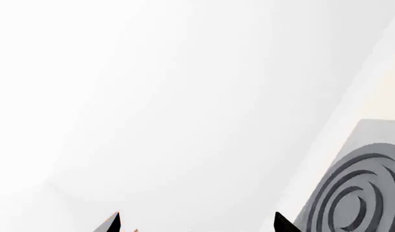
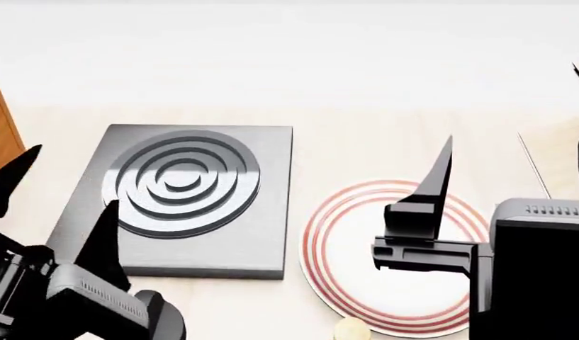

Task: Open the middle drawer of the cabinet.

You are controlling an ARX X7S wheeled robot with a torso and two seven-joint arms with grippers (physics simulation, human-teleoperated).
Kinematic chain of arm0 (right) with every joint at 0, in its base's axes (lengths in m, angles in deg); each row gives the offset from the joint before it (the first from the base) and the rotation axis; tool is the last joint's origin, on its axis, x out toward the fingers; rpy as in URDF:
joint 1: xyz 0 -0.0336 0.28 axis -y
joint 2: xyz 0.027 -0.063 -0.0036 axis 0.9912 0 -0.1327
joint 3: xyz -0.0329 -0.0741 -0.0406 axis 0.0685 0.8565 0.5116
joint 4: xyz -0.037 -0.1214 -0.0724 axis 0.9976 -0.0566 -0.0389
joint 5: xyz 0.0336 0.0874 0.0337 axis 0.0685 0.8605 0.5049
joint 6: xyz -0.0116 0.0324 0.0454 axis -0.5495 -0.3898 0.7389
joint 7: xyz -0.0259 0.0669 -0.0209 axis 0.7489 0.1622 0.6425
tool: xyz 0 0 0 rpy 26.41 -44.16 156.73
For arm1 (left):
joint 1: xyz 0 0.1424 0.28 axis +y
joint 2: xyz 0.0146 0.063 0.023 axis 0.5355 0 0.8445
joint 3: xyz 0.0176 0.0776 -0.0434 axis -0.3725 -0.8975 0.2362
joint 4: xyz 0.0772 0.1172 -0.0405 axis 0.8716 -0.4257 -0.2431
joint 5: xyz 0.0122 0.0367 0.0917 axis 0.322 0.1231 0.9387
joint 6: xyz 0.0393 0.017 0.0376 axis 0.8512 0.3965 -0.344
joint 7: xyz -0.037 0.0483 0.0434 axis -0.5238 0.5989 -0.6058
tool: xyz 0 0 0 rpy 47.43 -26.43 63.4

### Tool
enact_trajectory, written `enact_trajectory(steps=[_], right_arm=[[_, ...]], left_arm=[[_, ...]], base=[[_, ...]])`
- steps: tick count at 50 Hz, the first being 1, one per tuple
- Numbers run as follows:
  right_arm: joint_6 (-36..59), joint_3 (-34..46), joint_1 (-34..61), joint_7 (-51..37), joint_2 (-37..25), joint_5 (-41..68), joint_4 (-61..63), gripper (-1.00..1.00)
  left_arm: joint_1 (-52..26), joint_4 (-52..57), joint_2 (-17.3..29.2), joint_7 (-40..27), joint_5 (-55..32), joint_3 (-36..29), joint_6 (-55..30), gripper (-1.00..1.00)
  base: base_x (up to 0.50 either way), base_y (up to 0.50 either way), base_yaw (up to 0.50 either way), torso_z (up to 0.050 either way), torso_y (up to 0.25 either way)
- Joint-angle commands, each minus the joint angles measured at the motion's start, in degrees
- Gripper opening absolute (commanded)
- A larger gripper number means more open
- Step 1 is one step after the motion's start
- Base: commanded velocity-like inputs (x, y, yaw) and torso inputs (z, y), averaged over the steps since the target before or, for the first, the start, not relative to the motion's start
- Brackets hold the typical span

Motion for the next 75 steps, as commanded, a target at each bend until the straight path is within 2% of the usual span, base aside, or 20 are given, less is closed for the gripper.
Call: enact_trajectory(steps=[1, 16, 21, 45, 75], right_arm=[[-1.3, 0.0, -0.9, -0.2, -0.2, 0.1, -1.0, 1.0], [-2.2, -0.7, -1.9, -0.4, -0.3, 0.5, -1.0, 1.0], [-3.5, -0.7, -2.9, -0.6, -0.2, 0.4, -1.7, 1.0], [-5.6, -1.1, -4.7, -1.1, -0.3, 0.8, -2.5, 1.0], [-6.4, -2.1, -5.5, -1.4, -0.7, 1.6, -2.9, 1.0]], left_arm=[[-6.4, -11.3, 2.2, 2.7, 7.2, -6.5, 1.8, 1.0], [-13.7, -25.9, 0.8, 4.5, 8.8, -10.3, 4.7, 1.0], [-16.4, -33.4, -0.8, 2.5, 8.0, -10.5, 6.8, 1.0], [-22.5, -50.6, -4.2, -2.0, 6.2, -10.3, 10.2, 1.0], [-27.5, -68.6, -7.5, -6.0, 6.8, -13.3, 16.1, 1.0]], base=[[0.0, 0.0, 0.0, 0.0, 0.0], [0.0, 0.0, 0.0, 0.0, 0.0], [0.0, 0.0, 0.0, 0.0, 0.0], [0.0, 0.0, 0.0, 0.0, 0.0], [0.0, 0.0, 0.0, 0.0, 0.0]])
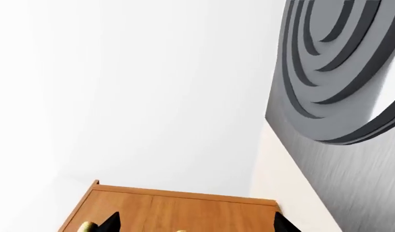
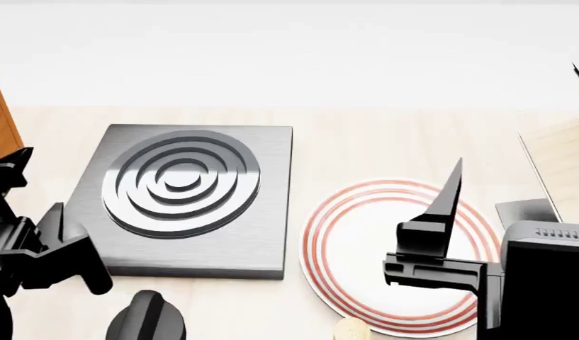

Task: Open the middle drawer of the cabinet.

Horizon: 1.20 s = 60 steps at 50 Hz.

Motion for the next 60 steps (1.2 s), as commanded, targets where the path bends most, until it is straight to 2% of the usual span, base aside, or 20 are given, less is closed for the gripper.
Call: enact_trajectory(steps=[1, 27, 60], right_arm=[[-0.4, -0.1, -0.2, -0.2, -0.1, 0.2, -0.3, 1.0], [-1.5, 0.3, -1.0, -0.7, -0.3, 0.6, -1.1, 1.0], [-3.1, 0.0, -2.4, -1.4, -0.7, 1.1, -1.7, 1.0]], left_arm=[[-2.1, -7.1, -1.5, -1.6, -0.1, -0.9, 2.5, 1.0], [-7.2, -25.1, -5.9, -7.3, -1.4, -2.2, 10.4, 1.0], [-9.0, -26.1, -3.9, -6.8, -10.3, -8.1, 6.6, 1.0]], base=[[0.0, 0.0, 0.0, 0.0, 0.0], [0.0, 0.0, 0.0, 0.0, 0.0], [0.0, 0.0, 0.0, 0.0, 0.0]])
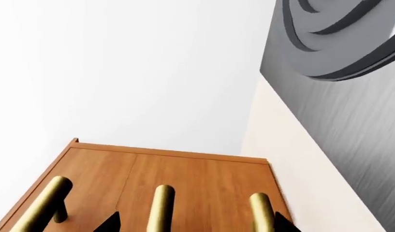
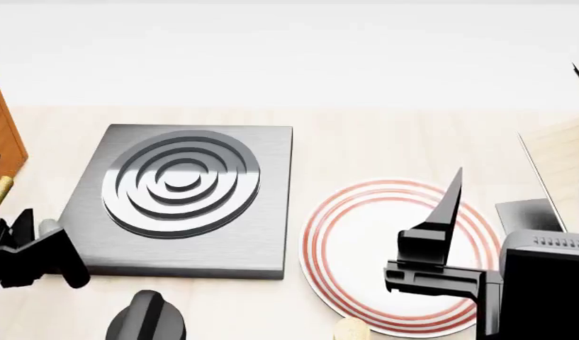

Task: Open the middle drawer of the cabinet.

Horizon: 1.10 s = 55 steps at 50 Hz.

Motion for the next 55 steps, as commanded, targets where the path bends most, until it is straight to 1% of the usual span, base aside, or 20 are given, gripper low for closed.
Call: enact_trajectory(steps=[1, 15, 20, 24, 29, 32, 37, 45, 55], right_arm=[[-0.6, 0.0, -0.4, -0.3, -0.1, 0.2, -0.2, 1.0], [-0.9, -0.6, -1.1, -0.3, -0.3, 0.7, -0.3, 1.0], [-1.3, -0.6, -1.3, -0.3, -0.3, 0.7, -0.7, 1.0], [-1.7, -0.6, -1.4, -0.4, -0.4, 0.8, -1.1, 1.0], [-1.9, -0.5, -1.4, -0.4, -0.4, 0.9, -1.2, 1.0], [-1.9, -0.5, -1.4, -0.4, -0.4, 1.0, -1.2, 1.0], [-2.3, -0.6, -1.7, -0.5, -0.4, 1.0, -1.4, 1.0], [-3.1, -0.8, -2.4, -0.5, -0.4, 1.2, -1.5, 1.0], [-3.7, -1.5, -3.2, -0.7, -0.5, 1.5, -1.5, 1.0]], left_arm=[[-0.6, -0.3, 0.6, 1.1, -3.6, -2.1, -2.3, 1.0], [-1.9, 0.7, 1.2, 2.1, -5.6, -4.3, -5.6, 1.0], [-1.3, 5.5, 3.0, 2.9, -5.5, -3.9, -8.5, 1.0], [-1.7, 6.9, 3.8, 2.9, -5.4, -3.8, -9.4, 1.0], [-3.2, 3.3, 3.0, 2.1, -5.3, -4.2, -7.6, 1.0], [-4.2, -0.2, 2.1, 1.7, -5.0, -5.2, -6.0, 1.0], [-4.3, -0.4, 2.1, 2.1, -5.5, -6.7, -6.5, 1.0], [-4.7, -0.4, 1.8, 3.3, -6.4, -11.1, -7.8, 1.0], [-4.8, -0.5, 2.1, 3.5, -9.5, -15.3, -8.7, 1.0]], base=[[0.0, 0.0, 0.0, 0.0, 0.0], [0.0, 0.0, 0.0, 0.0, 0.0], [0.0, 0.0, 0.0, 0.0, 0.0], [0.0, 0.0, 0.0, 0.0, 0.0], [0.0, 0.0, 0.0, 0.0, 0.0], [0.0, 0.0, 0.0, 0.0, 0.0], [0.0, 0.0, 0.0, 0.0, 0.0], [0.0, 0.0, 0.0, 0.0, 0.0], [0.0, 0.0, 0.0, 0.0, 0.0]])
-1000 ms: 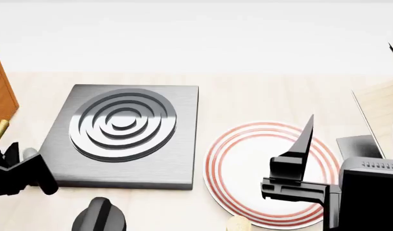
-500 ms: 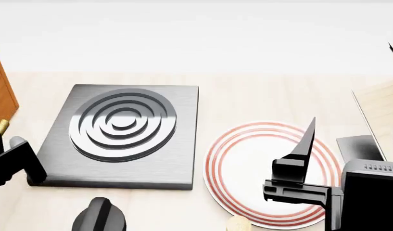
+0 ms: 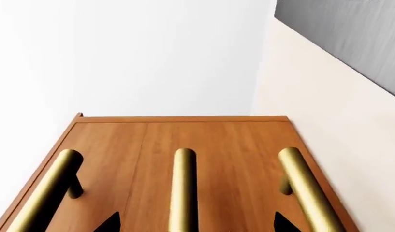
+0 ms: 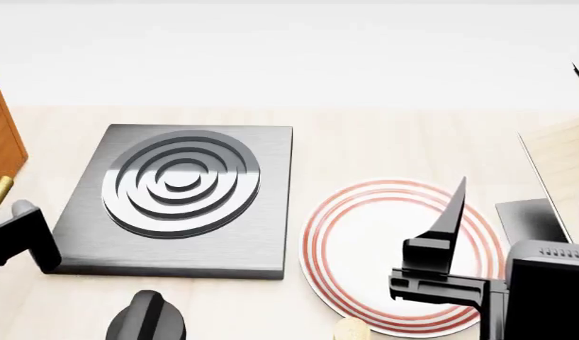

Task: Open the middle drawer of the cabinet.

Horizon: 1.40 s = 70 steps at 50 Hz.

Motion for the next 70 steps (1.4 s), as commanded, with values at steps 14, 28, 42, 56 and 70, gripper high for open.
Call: enact_trajectory(steps=[14, 28, 42, 56, 70], right_arm=[[-0.1, -0.1, -0.1, -0.6, -0.3, 0.5, 0.1, 1.0], [-0.8, -0.2, -0.6, -0.7, -0.4, 0.8, -0.2, 1.0], [-0.6, -0.5, -0.7, -0.9, -0.7, 1.2, -0.1, 1.0], [-1.2, -0.7, -1.2, -1.1, -0.9, 1.5, -0.2, 1.0], [-1.9, -0.6, -1.6, -1.3, -1.0, 1.7, -0.6, 1.0]], left_arm=[[-1.3, -0.4, 1.0, -0.3, -8.3, -8.4, -1.7, 1.0], [-1.9, -0.5, 1.3, -1.0, -13.0, -13.3, -3.1, 1.0], [-3.5, -0.5, 1.7, -1.2, -16.5, -16.8, -4.0, 1.0], [-3.5, -0.5, 1.8, -1.6, -19.6, -20.3, -4.2, 1.0], [-3.0, -0.5, 1.8, -1.8, -21.2, -22.1, -4.7, 1.0]], base=[[0.0, 0.0, 0.0, 0.0, 0.0], [0.0, 0.0, 0.0, 0.0, 0.0], [0.0, 0.0, 0.0, 0.0, 0.0], [0.0, 0.0, 0.0, 0.0, 0.0], [0.0, 0.0, 0.0, 0.0, 0.0]])
